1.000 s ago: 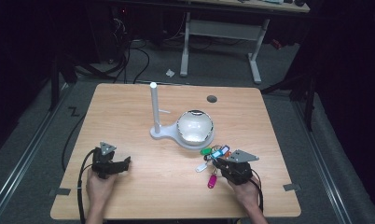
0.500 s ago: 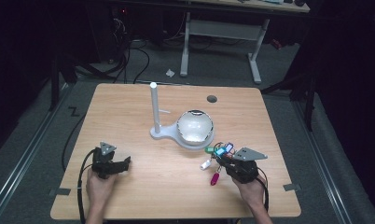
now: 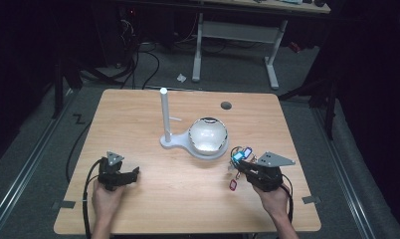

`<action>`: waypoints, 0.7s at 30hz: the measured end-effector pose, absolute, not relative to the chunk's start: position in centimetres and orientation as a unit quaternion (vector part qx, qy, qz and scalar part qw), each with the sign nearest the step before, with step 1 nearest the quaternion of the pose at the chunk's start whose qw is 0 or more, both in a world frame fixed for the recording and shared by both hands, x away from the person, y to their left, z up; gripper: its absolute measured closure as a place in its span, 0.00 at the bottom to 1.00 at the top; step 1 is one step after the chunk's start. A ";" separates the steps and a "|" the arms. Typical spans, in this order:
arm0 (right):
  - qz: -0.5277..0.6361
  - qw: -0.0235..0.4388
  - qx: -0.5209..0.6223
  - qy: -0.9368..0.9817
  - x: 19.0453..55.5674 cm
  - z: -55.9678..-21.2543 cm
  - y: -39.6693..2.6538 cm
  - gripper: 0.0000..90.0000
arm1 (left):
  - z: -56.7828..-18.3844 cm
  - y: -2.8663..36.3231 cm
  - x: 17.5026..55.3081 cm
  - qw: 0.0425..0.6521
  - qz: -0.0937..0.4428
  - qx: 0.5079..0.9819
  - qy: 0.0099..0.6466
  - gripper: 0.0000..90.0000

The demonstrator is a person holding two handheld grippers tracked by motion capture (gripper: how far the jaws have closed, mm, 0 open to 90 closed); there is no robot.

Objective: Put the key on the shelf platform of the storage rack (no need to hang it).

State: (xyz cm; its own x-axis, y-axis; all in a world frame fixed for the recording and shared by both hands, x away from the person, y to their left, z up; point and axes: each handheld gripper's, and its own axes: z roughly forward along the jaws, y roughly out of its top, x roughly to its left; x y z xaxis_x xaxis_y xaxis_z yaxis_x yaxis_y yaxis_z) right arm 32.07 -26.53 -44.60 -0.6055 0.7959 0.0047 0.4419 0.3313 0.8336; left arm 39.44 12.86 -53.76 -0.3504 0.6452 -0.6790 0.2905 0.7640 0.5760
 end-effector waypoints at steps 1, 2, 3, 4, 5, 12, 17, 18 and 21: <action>0.425 0.208 0.392 0.789 32.1 -44.6 -26.5 0.90 | -53.8 12.9 39.4 0.490 0.181 0.292 0.801 0.18; 0.425 0.211 0.392 0.788 32.1 -44.5 -26.6 0.90 | -53.8 12.9 39.4 0.490 0.181 0.293 0.801 0.18; 0.427 0.210 0.393 0.787 32.1 -44.3 -26.6 0.90 | -53.8 12.9 39.4 0.490 0.182 0.292 0.801 0.18; 0.431 0.210 0.392 0.785 32.1 -44.0 -26.7 0.90 | -53.8 12.9 39.4 0.489 0.181 0.292 0.801 0.18; 0.436 0.209 0.390 0.784 32.1 -43.7 -26.9 0.90 | -53.8 12.9 39.4 0.490 0.182 0.292 0.801 0.18; 0.441 0.210 0.387 0.782 31.9 -42.8 -27.2 0.90 | -53.8 12.9 39.4 0.489 0.181 0.291 0.802 0.19; 0.447 0.204 0.387 0.780 32.0 -42.4 -27.2 0.89 | -53.8 12.9 39.4 0.489 0.181 0.291 0.802 0.19; 0.448 0.205 0.384 0.781 32.0 -42.4 -27.2 0.90 | -53.8 12.9 39.4 0.490 0.181 0.292 0.801 0.19; 0.449 0.205 0.381 0.781 32.0 -42.0 -27.1 0.89 | -53.8 12.9 39.4 0.490 0.180 0.293 0.801 0.19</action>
